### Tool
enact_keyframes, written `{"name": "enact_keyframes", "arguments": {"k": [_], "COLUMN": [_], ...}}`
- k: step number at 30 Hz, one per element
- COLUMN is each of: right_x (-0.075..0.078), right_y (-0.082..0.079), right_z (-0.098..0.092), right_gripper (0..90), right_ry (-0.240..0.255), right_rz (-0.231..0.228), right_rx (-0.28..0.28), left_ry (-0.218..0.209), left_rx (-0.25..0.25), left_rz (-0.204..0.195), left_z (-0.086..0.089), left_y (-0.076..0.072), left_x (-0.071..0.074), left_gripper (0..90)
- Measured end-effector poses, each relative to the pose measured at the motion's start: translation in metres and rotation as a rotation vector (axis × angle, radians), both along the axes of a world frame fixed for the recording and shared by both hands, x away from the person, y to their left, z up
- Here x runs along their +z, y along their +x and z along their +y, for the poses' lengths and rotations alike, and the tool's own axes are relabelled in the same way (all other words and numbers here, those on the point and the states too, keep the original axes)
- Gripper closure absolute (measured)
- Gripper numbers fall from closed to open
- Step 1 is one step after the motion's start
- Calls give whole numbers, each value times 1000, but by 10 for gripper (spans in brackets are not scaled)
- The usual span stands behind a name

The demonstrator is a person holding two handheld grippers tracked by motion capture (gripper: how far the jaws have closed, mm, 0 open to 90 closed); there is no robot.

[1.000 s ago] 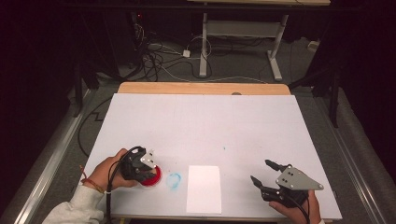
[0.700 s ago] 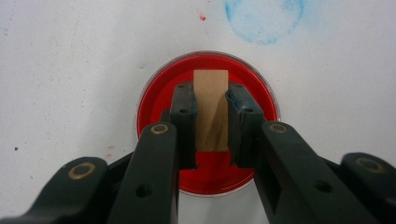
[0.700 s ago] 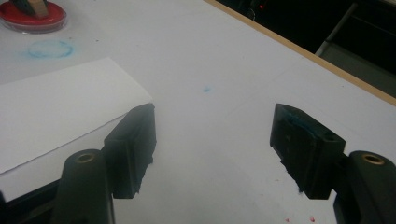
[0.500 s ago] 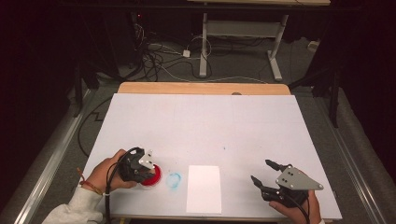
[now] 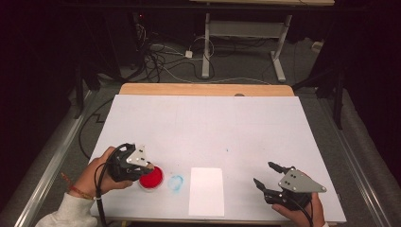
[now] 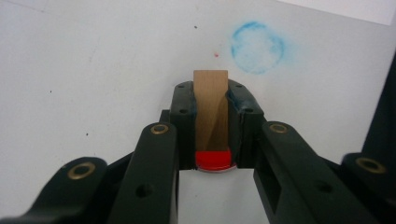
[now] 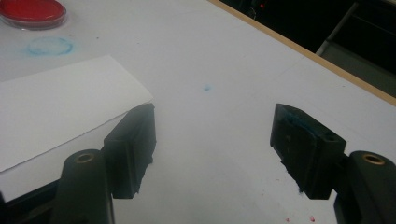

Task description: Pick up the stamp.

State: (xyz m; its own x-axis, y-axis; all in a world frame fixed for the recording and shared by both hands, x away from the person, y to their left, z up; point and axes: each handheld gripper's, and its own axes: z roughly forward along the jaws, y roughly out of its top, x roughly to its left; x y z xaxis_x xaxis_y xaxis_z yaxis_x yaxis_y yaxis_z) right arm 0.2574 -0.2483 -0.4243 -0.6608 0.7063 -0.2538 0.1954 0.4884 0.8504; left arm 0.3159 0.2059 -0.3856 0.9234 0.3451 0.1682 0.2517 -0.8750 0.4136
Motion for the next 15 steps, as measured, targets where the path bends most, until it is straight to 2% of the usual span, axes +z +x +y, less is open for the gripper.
{"name": "enact_keyframes", "arguments": {"k": [9,15], "right_x": [0,0], "right_y": [2,3], "right_z": [0,-1], "right_gripper": [316,315], "right_ry": [9,7], "right_rz": [-2,-2], "right_rx": [-6,-8], "left_ry": [-16,19], "left_rx": [6,-4], "left_rz": [22,48], "left_z": [7,7], "left_y": [6,7], "left_x": [-6,-17], "left_gripper": [738,738]}}
